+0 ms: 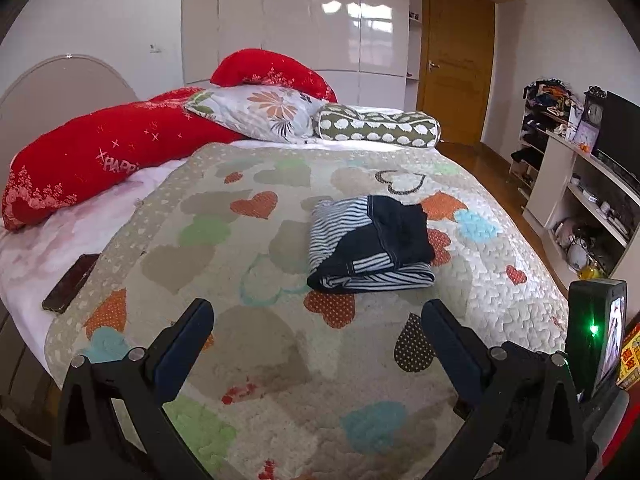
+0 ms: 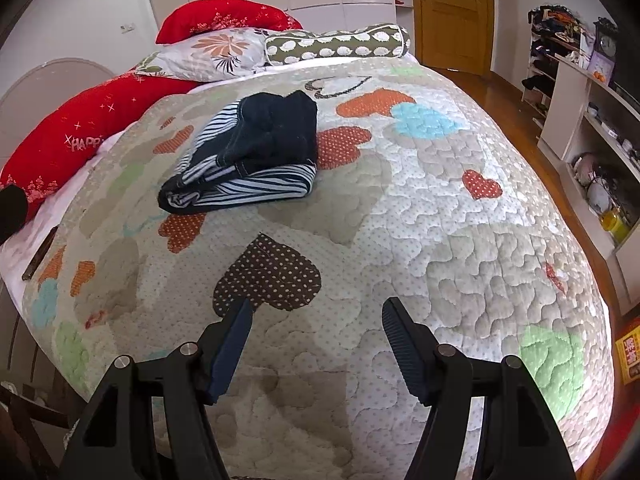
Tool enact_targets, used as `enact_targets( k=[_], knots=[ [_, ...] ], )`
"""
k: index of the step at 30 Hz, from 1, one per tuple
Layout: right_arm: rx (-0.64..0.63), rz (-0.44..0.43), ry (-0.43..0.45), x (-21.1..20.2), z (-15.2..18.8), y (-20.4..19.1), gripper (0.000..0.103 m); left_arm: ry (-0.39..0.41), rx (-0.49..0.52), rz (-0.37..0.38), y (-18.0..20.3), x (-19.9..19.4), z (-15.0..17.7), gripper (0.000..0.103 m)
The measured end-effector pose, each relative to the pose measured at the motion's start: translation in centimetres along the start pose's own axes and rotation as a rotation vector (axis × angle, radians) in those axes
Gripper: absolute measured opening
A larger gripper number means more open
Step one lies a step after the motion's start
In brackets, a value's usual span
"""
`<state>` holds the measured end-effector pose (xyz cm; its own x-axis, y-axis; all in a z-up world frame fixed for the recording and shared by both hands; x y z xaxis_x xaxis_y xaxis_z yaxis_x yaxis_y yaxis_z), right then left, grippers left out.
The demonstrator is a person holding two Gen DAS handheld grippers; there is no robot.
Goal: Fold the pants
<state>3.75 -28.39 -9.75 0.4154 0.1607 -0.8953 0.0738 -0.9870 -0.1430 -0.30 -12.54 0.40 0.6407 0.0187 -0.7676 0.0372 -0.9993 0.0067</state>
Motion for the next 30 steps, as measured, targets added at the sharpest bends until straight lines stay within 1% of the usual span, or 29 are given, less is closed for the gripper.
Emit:
enact_targets(
  k=[11, 30],
  knots=[
    [0.004, 0.013, -0.019, 0.7, 0.2, 0.1, 0.073, -0.062, -0.002, 0.008, 0.2, 1.5, 1.0, 0.103],
    [0.011, 0.020, -0.027, 1.1, 0.5, 0.1, 0.073, -0.133, -0.014, 0.025, 0.0, 3.2, 2.2, 0.103]
  ],
)
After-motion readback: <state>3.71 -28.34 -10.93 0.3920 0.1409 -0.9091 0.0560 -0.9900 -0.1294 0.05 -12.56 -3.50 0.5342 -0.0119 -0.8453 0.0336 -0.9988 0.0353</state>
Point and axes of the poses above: each gripper's, at about its wrist camera, not at the fingertips, and x roughly the way its jaws point, y to its right, z to its underside, the point moved 9 cm from there along x, roughly the way its jaws point, and after that the axes turned 11 degrees about -y, right-handed, at the moved point
